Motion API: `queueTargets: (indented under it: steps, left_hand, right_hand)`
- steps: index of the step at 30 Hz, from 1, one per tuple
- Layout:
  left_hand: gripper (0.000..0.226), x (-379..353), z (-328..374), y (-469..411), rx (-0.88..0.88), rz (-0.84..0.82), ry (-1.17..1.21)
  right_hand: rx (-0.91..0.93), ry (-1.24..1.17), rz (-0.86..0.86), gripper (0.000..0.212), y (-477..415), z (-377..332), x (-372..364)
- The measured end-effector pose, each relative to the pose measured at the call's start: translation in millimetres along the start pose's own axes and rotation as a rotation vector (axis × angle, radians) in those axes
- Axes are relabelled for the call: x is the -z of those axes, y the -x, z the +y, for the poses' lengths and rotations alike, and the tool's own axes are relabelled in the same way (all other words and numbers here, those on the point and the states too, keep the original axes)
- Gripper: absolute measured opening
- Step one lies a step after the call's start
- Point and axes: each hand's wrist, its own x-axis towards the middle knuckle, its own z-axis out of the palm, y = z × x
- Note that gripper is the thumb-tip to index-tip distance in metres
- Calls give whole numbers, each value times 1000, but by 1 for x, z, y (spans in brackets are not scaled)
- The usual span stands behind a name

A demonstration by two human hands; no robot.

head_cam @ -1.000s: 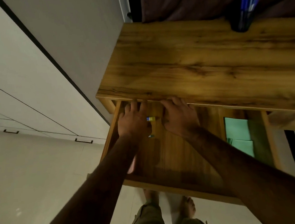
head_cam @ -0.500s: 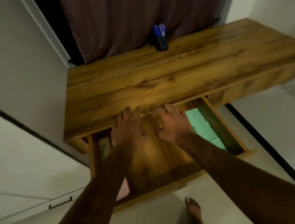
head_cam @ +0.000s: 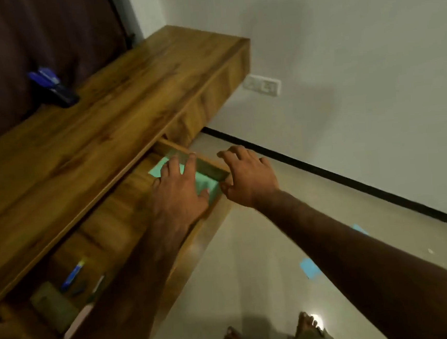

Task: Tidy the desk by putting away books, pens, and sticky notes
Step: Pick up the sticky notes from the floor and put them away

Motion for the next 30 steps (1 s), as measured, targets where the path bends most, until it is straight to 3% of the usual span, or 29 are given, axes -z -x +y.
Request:
queueTargets:
  steps: [12,19,30]
  left_hand:
    - [85,-55,268,7,-447,-143,-42]
    - [85,-98,399,40,-707,-300,-85]
    - [84,-161,498,39,-967,-503,-159]
  right_hand:
    - [-507,-48,72,68,161,234,41]
    - [-776,-63,74,69,269,332,50]
    - [-1179,-130,32,65,364,410,32]
